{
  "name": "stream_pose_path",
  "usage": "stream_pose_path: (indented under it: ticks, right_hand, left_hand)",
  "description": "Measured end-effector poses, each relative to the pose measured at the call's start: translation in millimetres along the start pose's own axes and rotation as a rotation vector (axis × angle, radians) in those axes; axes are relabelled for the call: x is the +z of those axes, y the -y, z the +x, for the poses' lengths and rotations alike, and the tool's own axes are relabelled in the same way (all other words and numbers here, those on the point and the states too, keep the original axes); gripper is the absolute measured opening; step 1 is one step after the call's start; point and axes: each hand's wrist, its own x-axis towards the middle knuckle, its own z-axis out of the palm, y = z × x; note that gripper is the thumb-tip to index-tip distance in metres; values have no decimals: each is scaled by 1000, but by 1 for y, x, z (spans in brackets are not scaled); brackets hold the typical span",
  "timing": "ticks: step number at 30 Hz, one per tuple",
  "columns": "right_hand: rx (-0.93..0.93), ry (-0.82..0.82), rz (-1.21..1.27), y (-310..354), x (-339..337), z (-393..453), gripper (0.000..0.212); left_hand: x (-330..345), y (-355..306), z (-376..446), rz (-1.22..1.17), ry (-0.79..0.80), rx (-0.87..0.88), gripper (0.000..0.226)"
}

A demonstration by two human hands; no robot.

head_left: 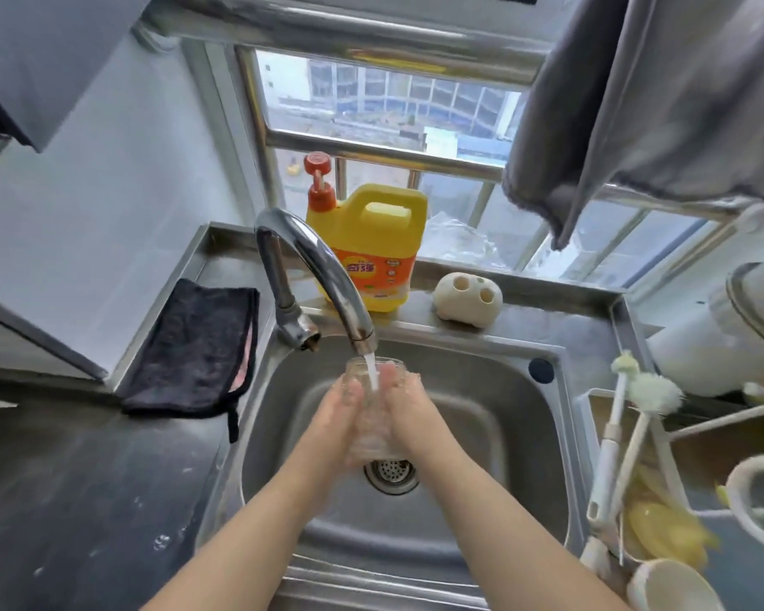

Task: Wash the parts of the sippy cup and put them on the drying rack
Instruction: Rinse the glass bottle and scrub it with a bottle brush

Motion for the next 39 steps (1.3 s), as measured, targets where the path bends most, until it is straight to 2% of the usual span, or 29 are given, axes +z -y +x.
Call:
stream_pose_path:
  ticks: [2,4,7,8,9,11,12,13,16,18,20,23,25,27,28,29,31,33,36,39]
  right_hand:
    - [-9,22,-2,7,1,-10,83]
    - [-19,94,15,5,0,-15,80]
    - [-89,109,-39,-1,0,-12,113]
    - [-86,60,-51,2,2,-10,111]
    - [-60,13,-33,4,3,-5,100]
    - [-10,-32,52,6,2,5,65]
    - [-23,-27,58,6,1,7,55]
    - [-50,-7,65,4,0,7,50]
    - [-74,71,201,2,-8,0,30]
    - [-138,64,174,4,-17,-2,25]
    - [-231,30,44,4,-24,-2,32]
    - [-261,1,-67,5,-24,-4,33]
    - [-226,-19,-65,7,-20,-5,32]
    - [-162,-61,-15,6,-18,-5,37]
    - [-141,-75,12,5,-17,-4,39]
    - [-135,-75,28,4,-17,-4,38]
    - [-165,-32,22,3,-19,-6,29]
    - [-213,49,-14,5,-22,-14,18]
    - [-227,55,-80,4,-26,-17,20]
    - [-124,-65,-7,6,-23,-14,36]
  left_hand:
    - [-3,-5,0,-46,-3,-36,41]
    - [-7,-10,0,-73,-52,-153,47]
    - [-4,-17,-1,-47,-59,-188,48]
    - [-2,-16,-1,-13,-75,-165,46]
    - [-1,-14,-3,24,-78,-116,52]
    - [-2,-6,-5,119,-86,-22,97]
    - [-4,-5,-6,139,-88,8,112]
    - [-4,-5,-7,126,-86,40,114]
    - [-13,-11,-7,-7,-48,27,82]
    - [-20,-12,-6,-80,11,-11,72]
    - [-22,-9,-5,-182,-74,-18,66]
    - [-13,-4,-6,-255,-189,9,38]
    - [-10,0,-8,-234,-144,20,48]
    - [-10,4,-12,-131,-109,35,78]
    - [-10,5,-13,-63,-105,39,86]
    - [-10,6,-13,-19,-125,50,83]
    - [-10,5,-10,-38,-212,73,59]
    - [-12,-1,-7,-87,-241,7,46]
    - [-10,-4,-8,-129,-116,-62,65]
    - [-11,2,-10,105,-58,43,106]
